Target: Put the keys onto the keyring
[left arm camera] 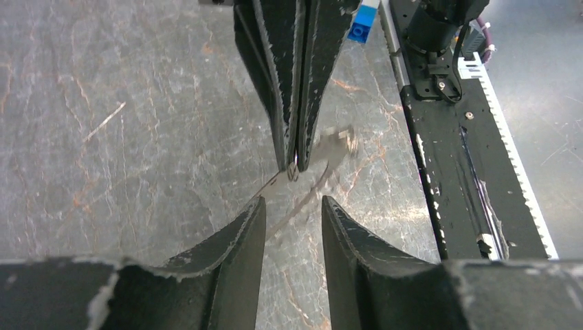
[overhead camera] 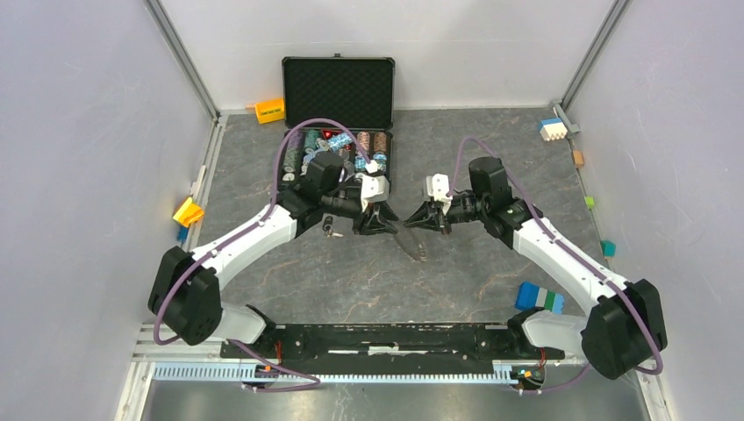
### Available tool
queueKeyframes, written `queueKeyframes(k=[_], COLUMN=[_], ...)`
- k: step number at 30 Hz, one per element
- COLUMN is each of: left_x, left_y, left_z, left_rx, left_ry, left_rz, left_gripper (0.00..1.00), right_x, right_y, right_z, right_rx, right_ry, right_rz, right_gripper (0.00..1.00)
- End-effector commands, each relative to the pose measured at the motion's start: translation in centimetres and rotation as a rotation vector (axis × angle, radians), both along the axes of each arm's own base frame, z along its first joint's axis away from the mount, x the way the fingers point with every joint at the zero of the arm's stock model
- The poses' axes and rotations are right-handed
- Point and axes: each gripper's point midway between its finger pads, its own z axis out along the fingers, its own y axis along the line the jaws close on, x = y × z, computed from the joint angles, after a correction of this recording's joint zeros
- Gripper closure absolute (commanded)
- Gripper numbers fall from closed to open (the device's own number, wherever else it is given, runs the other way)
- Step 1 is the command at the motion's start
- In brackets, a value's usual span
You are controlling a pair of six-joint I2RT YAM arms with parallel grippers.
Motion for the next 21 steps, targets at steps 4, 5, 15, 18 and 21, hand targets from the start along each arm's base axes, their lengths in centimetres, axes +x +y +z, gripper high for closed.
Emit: queueKeyframes(k=[4, 5, 15, 18, 21], left_x=[-1.1, -1.2, -1.5, -1.3, -1.4], left_y=[-0.9, -0.9, -0.9, -1.0, -1.2], left_z=[2.4, 2.3, 2.7, 2.7, 2.9], left_rx=[-0.132, -0.138, -0.203, -0.214, -0.227], left_ry=[-0.083, -0.094, -0.202, -0.217, -0.220], left_rz=[-0.059, -0.062, -0.063, -0.054, -0.058], left_gripper=[0.64, 0.65, 0.73, 0.73, 0.74], right_x=[-0.9, -0.9, -1.1, -1.2, -1.2], right_y=[1.1, 1.2, 1.4, 1.4, 1.4], right_z=[2.8, 2.9, 3.6, 3.6, 3.6], right_rx=[0.144, 0.154, 0.224, 0.234, 0.237], right_ry=[-0.016, -0.011, 0.033, 0.045, 0.041], right_rz=[0.045, 0.041, 0.015, 0.015, 0.010], right_gripper=[1.00, 1.00, 1.00, 1.00, 1.00])
